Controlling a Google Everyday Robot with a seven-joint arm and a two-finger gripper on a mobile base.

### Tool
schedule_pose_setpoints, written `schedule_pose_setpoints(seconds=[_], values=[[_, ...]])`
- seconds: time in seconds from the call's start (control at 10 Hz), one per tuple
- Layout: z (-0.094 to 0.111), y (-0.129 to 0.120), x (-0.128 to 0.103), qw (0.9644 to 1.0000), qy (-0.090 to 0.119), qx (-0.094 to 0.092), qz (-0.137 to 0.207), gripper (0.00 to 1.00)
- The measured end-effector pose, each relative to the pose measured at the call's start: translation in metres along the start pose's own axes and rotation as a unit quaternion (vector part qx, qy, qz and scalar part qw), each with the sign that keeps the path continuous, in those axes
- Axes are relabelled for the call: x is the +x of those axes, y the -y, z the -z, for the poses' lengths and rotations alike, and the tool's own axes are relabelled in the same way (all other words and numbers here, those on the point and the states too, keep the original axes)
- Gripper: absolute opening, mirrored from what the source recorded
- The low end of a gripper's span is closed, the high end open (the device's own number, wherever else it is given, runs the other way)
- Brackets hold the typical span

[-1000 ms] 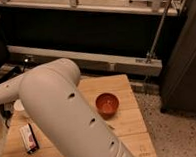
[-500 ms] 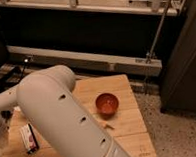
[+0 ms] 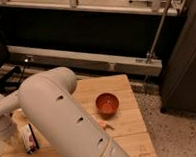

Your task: Push the eraser across the table

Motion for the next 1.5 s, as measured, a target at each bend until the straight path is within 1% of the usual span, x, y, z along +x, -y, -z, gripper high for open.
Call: schedule_pose_setpoints(seconds=[0.1,0.3,0.4,0.5,0.6,0.7,0.9,1.0,1.1,1.2,1.3,1.4,1.5], values=[[-0.001,0.014,0.004,0.9999,-0.004,0.002,-0.015,0.0],[-0.005,0.036,0.014,0.9991,-0.017,0.001,-0.038,0.0],[-0.009,0.056,0.021,0.998,-0.028,0.003,-0.057,0.0],[-0.011,0.074,0.029,0.9963,-0.037,0.009,-0.077,0.0],[-0.01,0.097,0.04,0.9932,-0.044,0.023,-0.105,0.0],[-0.003,0.118,0.049,0.9893,-0.043,0.045,-0.132,0.0],[0.023,0.159,0.065,0.9776,-0.036,0.098,-0.182,0.0],[0.035,0.166,0.075,0.9717,-0.038,0.117,-0.201,0.0],[0.045,0.171,0.086,0.9657,-0.041,0.133,-0.219,0.0],[0.051,0.174,0.096,0.9609,-0.044,0.141,-0.234,0.0],[0.055,0.175,0.101,0.9585,-0.043,0.142,-0.244,0.0],[0.058,0.168,0.102,0.9593,-0.034,0.131,-0.248,0.0],[0.059,0.154,0.095,0.9642,-0.019,0.109,-0.241,0.0]])
